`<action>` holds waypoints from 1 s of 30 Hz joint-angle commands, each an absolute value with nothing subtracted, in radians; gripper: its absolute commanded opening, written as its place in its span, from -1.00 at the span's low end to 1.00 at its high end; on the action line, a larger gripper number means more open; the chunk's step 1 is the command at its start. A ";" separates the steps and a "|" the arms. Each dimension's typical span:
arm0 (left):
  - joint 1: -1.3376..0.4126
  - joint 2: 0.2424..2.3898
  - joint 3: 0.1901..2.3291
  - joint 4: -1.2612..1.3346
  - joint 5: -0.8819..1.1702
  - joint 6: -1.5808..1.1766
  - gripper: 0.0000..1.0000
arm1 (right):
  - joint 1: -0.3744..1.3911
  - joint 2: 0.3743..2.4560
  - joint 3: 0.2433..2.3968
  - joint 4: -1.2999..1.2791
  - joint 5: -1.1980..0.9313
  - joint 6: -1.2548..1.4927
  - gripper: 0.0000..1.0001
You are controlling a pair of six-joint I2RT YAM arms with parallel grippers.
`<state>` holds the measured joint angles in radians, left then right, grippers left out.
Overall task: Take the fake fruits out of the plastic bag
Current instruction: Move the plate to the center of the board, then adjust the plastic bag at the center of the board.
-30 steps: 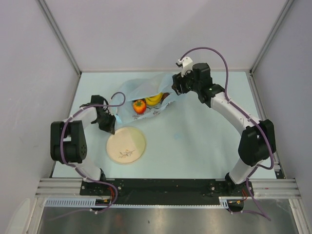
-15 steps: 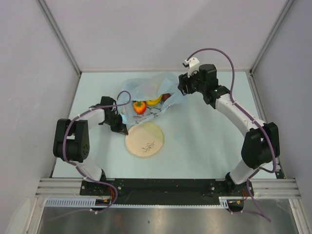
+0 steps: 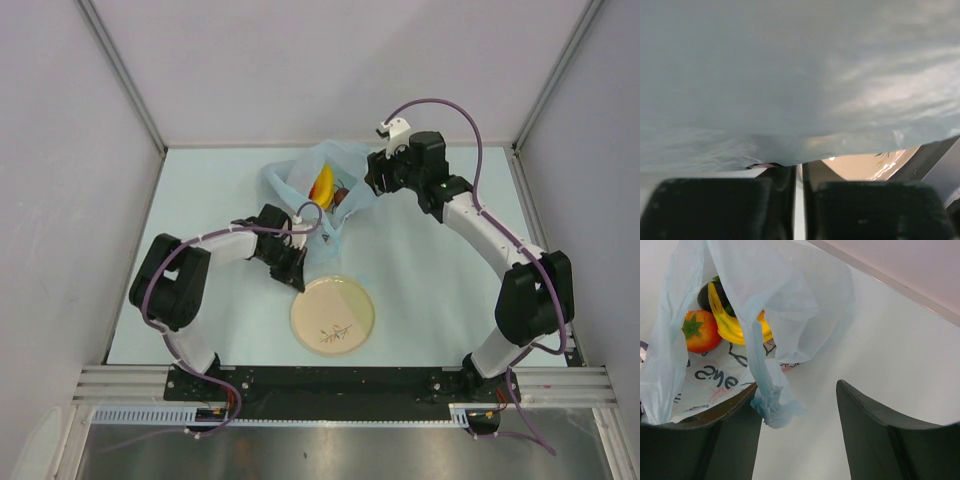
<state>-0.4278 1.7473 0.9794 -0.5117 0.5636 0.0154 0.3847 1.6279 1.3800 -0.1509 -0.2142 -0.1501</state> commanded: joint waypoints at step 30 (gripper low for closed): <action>-0.370 1.236 1.123 -0.537 0.287 -0.103 0.35 | 0.503 1.437 1.374 -0.163 -0.268 -0.143 0.32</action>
<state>-0.3656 1.2255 1.0386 -0.5358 0.4988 -0.0391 0.4889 1.4765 1.3708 -0.1684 -0.2504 -0.1253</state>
